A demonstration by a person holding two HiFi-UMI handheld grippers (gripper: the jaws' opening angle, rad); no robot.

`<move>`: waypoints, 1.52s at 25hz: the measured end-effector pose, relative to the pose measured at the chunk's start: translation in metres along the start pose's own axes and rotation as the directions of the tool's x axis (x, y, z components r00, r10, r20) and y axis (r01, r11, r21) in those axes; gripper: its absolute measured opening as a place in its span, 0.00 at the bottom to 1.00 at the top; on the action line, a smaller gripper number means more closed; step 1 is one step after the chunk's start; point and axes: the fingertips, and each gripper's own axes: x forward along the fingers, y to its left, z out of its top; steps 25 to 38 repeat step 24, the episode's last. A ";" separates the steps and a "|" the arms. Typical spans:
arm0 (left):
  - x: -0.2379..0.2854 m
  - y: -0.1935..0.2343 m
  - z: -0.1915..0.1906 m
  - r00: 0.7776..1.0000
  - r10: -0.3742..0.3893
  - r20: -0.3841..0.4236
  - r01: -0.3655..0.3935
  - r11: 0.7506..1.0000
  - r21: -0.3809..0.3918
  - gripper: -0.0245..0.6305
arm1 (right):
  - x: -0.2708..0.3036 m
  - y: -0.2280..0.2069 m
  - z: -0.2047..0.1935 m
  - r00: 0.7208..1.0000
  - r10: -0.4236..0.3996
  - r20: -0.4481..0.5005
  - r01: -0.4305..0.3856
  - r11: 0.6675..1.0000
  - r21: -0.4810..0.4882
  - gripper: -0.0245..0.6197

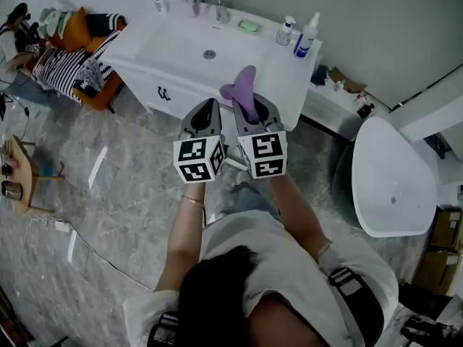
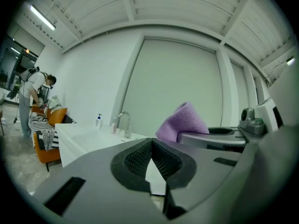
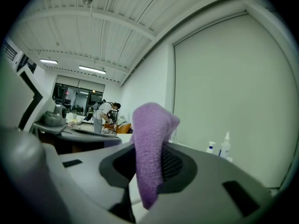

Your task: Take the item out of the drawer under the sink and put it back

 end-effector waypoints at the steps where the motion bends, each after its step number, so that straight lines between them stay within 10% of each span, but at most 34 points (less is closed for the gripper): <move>1: 0.000 0.001 0.000 1.000 0.000 0.002 0.000 1.000 0.002 0.04 | 0.000 0.000 0.000 1.000 -0.003 -0.003 0.003 1.000 -0.005 0.19; 38: -0.009 0.006 -0.003 1.000 -0.021 0.000 0.021 1.000 0.015 0.04 | 0.002 0.017 0.006 1.000 -0.020 0.014 0.020 1.000 -0.021 0.19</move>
